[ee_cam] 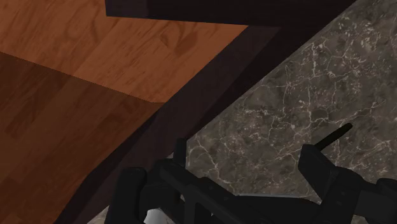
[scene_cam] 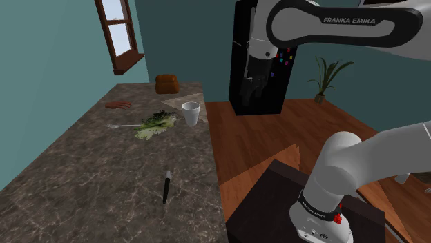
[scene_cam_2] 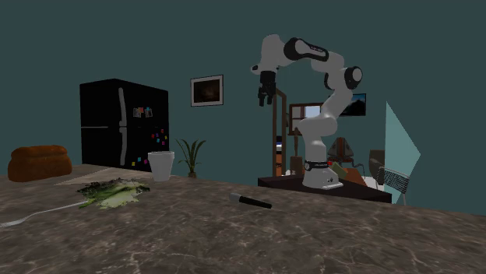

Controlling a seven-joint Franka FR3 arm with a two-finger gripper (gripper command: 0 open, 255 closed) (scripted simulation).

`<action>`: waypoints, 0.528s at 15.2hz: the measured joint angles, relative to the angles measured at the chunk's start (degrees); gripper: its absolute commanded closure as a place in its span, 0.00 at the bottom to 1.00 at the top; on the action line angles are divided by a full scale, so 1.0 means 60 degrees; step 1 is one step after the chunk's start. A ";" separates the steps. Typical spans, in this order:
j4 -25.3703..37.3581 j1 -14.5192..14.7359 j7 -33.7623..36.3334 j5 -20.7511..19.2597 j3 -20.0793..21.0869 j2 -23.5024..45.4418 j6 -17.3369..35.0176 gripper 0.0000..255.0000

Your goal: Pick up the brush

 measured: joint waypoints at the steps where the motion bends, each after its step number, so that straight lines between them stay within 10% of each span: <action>1: 0.0000 0.0000 0.0000 0.0000 0.0000 0.0000 0.0000 0.00; 8: -0.1020 0.0228 0.0745 0.0556 0.0619 0.0746 0.1941 0.00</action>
